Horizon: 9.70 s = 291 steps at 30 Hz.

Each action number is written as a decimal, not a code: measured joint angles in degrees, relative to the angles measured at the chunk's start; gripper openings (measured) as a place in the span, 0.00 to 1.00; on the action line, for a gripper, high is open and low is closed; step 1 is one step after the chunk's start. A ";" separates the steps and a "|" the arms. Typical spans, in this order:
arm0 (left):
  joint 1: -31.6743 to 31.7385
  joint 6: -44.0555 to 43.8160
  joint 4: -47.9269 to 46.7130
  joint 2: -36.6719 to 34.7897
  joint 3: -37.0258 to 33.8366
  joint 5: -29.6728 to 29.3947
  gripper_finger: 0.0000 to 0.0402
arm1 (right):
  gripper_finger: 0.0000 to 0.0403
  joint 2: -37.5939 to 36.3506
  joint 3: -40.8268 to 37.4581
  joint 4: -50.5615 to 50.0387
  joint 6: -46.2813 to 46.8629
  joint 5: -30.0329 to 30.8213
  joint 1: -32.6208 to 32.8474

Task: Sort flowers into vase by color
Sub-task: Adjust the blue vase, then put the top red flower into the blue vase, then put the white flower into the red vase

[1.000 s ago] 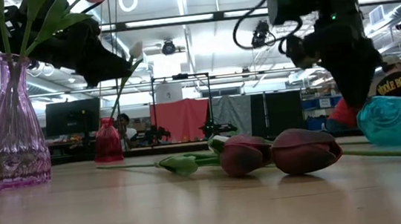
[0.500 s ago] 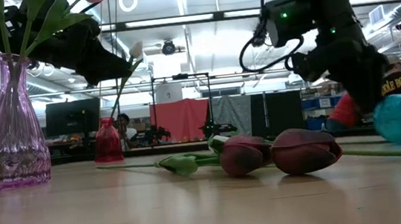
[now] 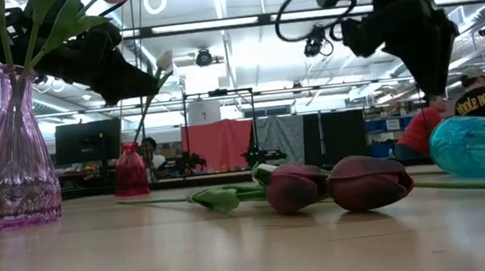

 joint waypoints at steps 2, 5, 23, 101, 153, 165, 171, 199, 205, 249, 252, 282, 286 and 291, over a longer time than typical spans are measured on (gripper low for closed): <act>0.00 0.00 0.04 0.00 0.00 0.02 0.56 | 0.49 0.00 -0.13 -1.02 1.93 3.69 1.59; 0.00 0.00 0.11 0.00 0.00 0.02 0.56 | 0.49 0.00 -0.51 -1.70 6.39 6.54 1.96; -0.02 0.64 1.95 0.05 0.00 0.20 0.56 | 0.49 3.24 -0.62 1.06 10.58 -8.66 -10.23; -0.04 8.57 -0.02 7.74 0.00 3.37 0.56 | 0.59 15.98 -7.46 7.64 1.41 -14.57 -9.90; -0.04 5.18 5.09 12.44 -0.07 -2.18 0.56 | 0.40 -3.76 -14.39 54.13 -33.95 14.68 -27.86; -0.04 3.65 4.27 13.05 -0.07 -5.81 0.56 | 0.45 -3.84 -22.85 71.17 -41.23 15.48 -30.29; -0.04 3.61 4.00 13.05 -0.07 -5.79 0.56 | 0.60 -6.41 -22.37 67.56 -41.09 15.70 -30.30; -0.04 4.09 4.16 13.05 -0.04 -4.17 0.56 | 0.51 4.87 -16.97 47.21 -32.97 10.32 -8.29; -0.04 4.09 3.96 13.05 -0.04 -4.17 0.56 | 0.45 8.23 -16.94 47.28 -33.08 9.63 -9.47; -0.04 4.09 4.83 13.03 -0.81 -4.17 0.56 | 0.02 -13.13 -20.93 97.38 -58.46 12.49 -29.82; -0.04 4.07 4.46 13.03 -0.81 -4.17 0.56 | 0.02 -11.88 -20.93 97.00 -58.40 12.66 -29.81; -0.04 4.15 2.95 13.03 -0.85 -4.24 0.56 | 0.31 -24.05 -20.86 60.98 -40.95 26.18 -20.89; -0.04 4.13 2.96 13.03 -0.85 -4.24 0.56 | 0.36 -24.21 -20.84 52.40 -29.38 15.81 -20.57; -0.04 4.11 3.78 13.03 -0.85 -4.24 0.56 | 0.35 -15.79 -20.83 47.51 -17.11 5.49 -13.42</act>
